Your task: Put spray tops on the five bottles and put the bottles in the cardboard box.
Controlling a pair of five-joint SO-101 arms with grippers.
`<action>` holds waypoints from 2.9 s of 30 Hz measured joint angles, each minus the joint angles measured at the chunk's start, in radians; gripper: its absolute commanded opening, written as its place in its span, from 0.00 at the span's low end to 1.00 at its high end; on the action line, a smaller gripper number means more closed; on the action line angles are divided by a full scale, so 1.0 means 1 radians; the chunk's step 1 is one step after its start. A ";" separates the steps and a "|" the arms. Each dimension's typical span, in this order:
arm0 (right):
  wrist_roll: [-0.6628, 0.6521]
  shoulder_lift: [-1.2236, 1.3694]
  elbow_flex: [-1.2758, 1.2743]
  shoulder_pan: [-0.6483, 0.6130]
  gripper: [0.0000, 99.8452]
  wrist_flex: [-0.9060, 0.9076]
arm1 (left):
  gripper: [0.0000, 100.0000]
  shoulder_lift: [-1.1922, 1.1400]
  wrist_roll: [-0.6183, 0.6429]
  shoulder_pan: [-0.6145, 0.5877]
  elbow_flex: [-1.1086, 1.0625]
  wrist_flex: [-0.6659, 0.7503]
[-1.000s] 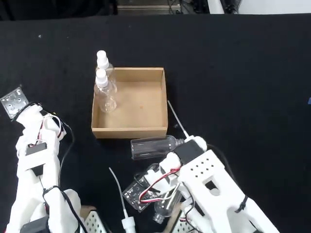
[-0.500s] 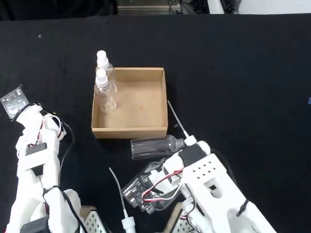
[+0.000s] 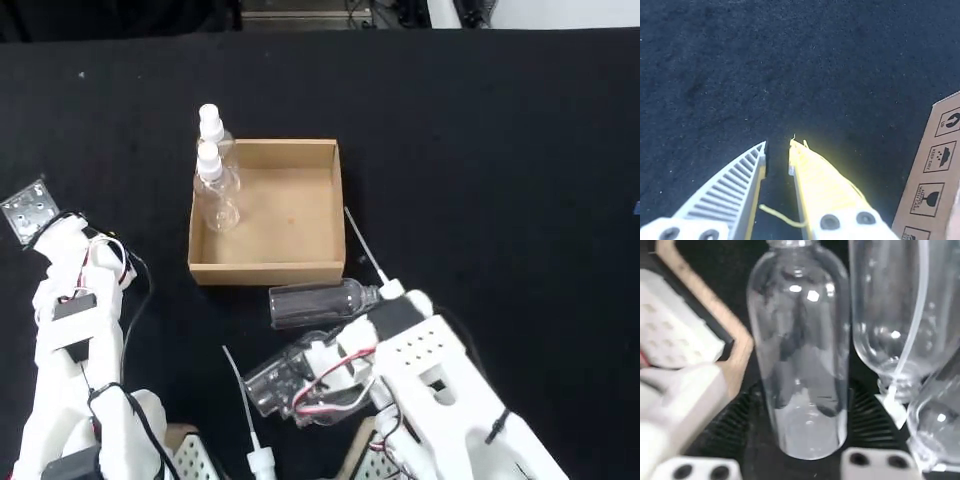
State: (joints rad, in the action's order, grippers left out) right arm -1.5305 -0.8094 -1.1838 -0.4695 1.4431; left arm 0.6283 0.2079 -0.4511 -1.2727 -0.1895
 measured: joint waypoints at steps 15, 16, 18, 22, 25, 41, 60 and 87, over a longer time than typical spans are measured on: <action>0.206 0.000 0.489 0.370 0.07 0.207 | 0.06 0.000 0.000 0.000 0.000 0.000; 0.255 0.000 0.497 0.439 0.07 0.169 | 0.06 0.000 0.000 0.000 0.000 0.000; 0.361 0.002 0.497 0.589 0.07 0.069 | 0.06 0.000 0.000 0.000 0.000 0.000; 0.557 0.091 0.456 0.852 0.07 -0.149 | 0.06 0.000 0.000 0.000 0.000 0.000; 0.680 0.235 0.454 0.977 0.07 -0.210 | 0.06 0.000 0.000 0.000 0.000 0.000; 1.292 0.347 0.836 0.440 0.07 0.219 | 0.06 0.000 0.000 -0.094 0.100 -0.170; 1.706 0.793 0.970 -0.517 0.07 -0.284 | 0.07 0.000 -0.118 -0.698 0.586 -0.747; 1.697 1.335 1.941 -0.658 0.29 0.153 | 0.09 0.000 -0.236 -0.750 0.512 -0.747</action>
State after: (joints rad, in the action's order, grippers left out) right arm 0.1665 0.5255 0.7572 -1.1278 1.5965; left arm 0.6283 -0.0284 -1.2014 -0.7603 -0.9367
